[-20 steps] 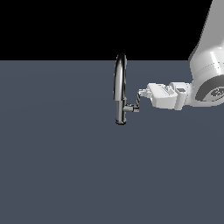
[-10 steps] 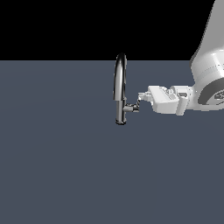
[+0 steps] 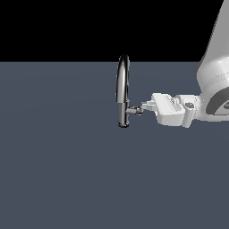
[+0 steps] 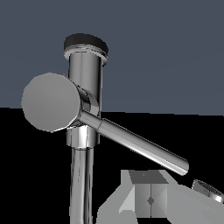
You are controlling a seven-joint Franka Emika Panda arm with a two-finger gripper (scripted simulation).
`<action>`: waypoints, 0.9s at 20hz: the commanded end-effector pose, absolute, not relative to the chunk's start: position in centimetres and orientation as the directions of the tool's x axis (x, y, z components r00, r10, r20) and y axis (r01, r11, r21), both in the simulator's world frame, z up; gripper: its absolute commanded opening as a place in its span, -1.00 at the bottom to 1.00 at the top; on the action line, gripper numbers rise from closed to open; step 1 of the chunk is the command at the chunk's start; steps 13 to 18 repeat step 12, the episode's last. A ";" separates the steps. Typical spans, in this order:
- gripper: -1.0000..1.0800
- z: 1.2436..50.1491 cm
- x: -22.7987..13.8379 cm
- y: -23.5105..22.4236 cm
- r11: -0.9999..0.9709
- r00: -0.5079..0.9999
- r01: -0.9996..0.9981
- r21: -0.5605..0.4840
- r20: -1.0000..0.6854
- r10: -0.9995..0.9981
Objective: Turn on the faucet by rotating a designated handle.
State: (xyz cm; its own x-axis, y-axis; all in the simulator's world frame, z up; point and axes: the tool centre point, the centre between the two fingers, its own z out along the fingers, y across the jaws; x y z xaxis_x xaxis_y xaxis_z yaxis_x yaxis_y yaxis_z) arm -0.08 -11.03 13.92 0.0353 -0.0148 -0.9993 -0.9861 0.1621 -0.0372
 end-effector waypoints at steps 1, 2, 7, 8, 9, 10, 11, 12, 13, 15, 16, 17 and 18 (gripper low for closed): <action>-1.00 12.7 -0.4 -10.9 0.160 0.030 -0.987 -0.032 -0.999 -0.013; -1.00 12.1 -0.5 -10.8 0.159 0.028 -0.987 -0.030 -1.000 -0.012; -1.00 9.0 -1.2 -10.4 0.153 0.020 -0.988 -0.021 -1.000 -0.006; -1.00 8.4 -1.3 -10.3 0.152 0.019 -0.988 -0.019 -1.000 -0.005; -1.00 7.8 -1.5 -10.2 0.151 0.017 -0.988 -0.017 -1.000 -0.004; -1.00 7.2 -1.6 -10.1 0.150 0.015 -0.989 -0.016 -1.000 -0.003; -1.00 6.6 -1.7 -10.0 0.148 0.014 -0.989 -0.014 -1.000 -0.002; -1.00 6.6 -1.7 -10.0 0.148 0.014 -0.989 -0.014 -1.000 -0.002; -1.00 6.6 -1.7 -10.0 0.148 0.014 -0.989 -0.014 -1.000 -0.002; -1.00 6.6 -1.7 -10.0 0.148 0.014 -0.989 -0.014 -1.000 -0.002; -1.00 6.6 -1.7 -10.0 0.148 0.014 -0.989 -0.014 -1.000 -0.002; -1.00 6.6 -1.7 -10.0 0.148 0.014 -0.989 -0.014 -1.000 -0.002; -1.00 6.6 -1.7 -10.0 0.148 0.014 -0.989 -0.014 -1.000 -0.002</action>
